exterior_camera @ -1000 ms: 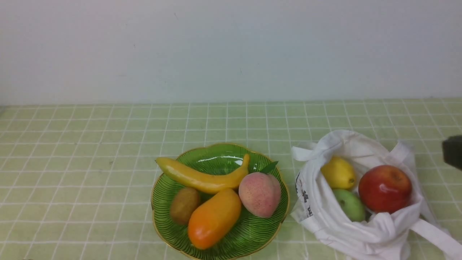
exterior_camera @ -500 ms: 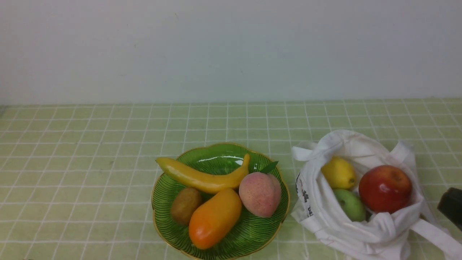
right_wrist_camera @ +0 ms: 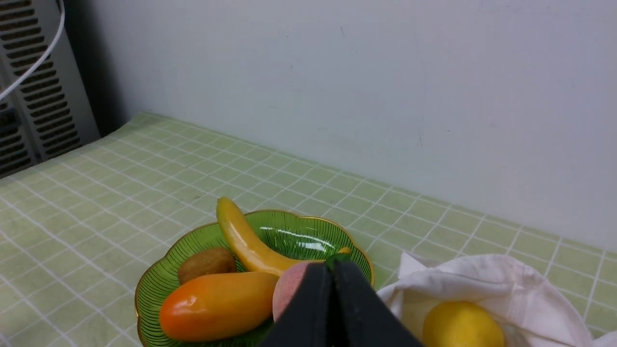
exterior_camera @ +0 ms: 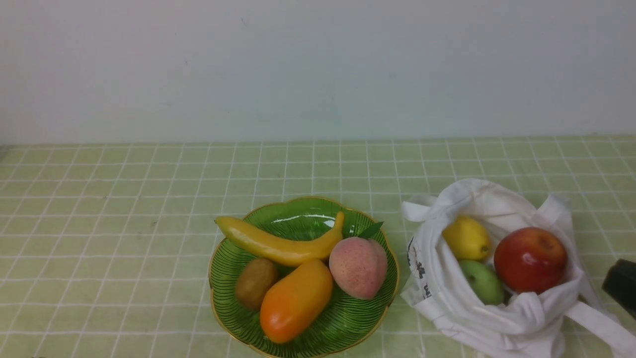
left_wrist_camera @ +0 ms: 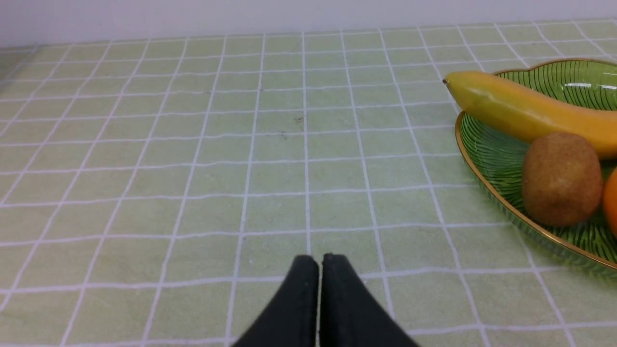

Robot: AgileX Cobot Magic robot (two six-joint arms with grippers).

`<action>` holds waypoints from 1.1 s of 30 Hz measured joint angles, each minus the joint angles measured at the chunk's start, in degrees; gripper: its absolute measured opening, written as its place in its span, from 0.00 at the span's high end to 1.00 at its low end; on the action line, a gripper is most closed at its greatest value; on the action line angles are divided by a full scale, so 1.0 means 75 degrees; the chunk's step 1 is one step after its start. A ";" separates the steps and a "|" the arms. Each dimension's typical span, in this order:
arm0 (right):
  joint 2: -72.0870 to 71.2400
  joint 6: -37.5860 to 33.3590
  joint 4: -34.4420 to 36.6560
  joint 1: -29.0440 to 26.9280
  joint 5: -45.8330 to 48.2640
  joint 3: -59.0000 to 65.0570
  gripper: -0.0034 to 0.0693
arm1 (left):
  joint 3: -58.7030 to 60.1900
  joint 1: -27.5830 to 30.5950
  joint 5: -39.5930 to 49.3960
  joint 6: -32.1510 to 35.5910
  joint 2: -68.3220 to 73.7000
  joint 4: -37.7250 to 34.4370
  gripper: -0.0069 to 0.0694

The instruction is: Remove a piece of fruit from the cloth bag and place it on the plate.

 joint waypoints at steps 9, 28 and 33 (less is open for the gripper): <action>0.0000 0.0000 0.0012 0.0000 0.0000 0.0000 0.97 | 0.0000 0.0000 0.0000 0.0000 0.0000 0.0000 0.92; -0.1427 -0.2621 0.2451 -0.3208 -0.0263 0.1578 0.97 | 0.0000 0.0000 0.0000 0.0000 0.0000 0.0000 0.92; -0.2227 -0.2349 0.2465 -0.4296 -0.0263 0.2429 0.97 | 0.0000 0.0000 0.0000 0.0000 0.0000 0.0000 0.92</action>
